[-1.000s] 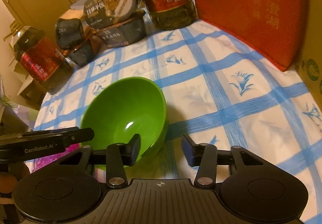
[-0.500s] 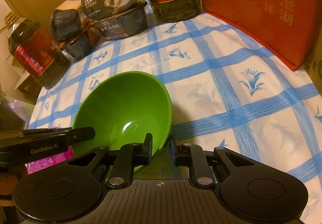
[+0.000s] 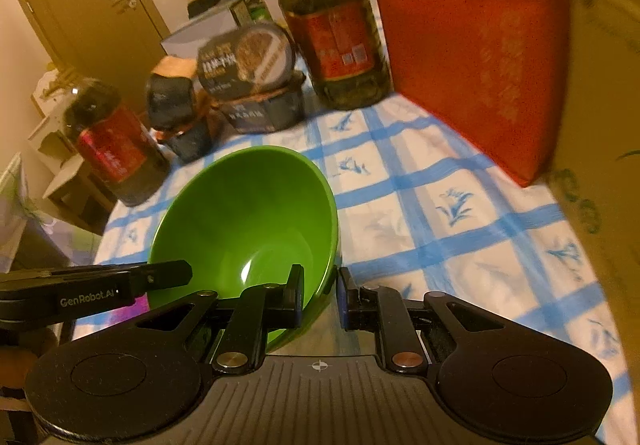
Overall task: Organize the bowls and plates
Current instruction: 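Lift the green bowl with both tools and carry it toward the bowl stack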
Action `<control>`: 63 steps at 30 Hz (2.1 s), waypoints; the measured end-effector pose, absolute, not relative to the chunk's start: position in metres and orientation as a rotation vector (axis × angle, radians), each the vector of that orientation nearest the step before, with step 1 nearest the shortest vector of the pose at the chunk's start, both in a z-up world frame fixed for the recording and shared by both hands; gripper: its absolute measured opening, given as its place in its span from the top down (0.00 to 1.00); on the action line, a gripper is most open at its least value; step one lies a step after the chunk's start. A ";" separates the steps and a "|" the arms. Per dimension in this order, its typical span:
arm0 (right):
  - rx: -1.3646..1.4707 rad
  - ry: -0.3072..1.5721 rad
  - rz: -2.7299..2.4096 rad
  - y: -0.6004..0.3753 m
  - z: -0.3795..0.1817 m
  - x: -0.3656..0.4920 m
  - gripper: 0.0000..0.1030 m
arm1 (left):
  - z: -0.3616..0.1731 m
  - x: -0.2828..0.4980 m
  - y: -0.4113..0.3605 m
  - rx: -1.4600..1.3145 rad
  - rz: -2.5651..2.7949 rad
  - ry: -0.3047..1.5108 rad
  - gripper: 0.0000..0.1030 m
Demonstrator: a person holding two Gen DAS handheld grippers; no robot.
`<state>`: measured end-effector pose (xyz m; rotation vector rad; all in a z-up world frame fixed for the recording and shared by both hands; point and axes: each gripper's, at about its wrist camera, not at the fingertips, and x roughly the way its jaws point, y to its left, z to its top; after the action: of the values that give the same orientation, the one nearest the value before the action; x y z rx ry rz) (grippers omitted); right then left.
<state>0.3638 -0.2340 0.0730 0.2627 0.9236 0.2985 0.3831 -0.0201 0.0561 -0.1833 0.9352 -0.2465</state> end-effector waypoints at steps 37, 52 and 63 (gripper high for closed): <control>0.216 0.940 0.384 -0.204 0.070 0.099 0.84 | 0.054 0.095 0.007 -0.304 -0.131 0.882 0.89; 0.203 0.974 0.400 -0.197 0.061 0.094 0.84 | 0.041 0.081 0.015 -0.342 -0.109 0.906 0.89; 0.217 0.972 0.393 -0.200 0.060 0.099 0.84 | 0.042 0.085 0.013 -0.342 -0.115 0.905 0.89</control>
<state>0.0985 -0.1998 0.0603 0.2170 0.9717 0.3927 0.0848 0.0127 0.0422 -0.3418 0.9055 -0.1147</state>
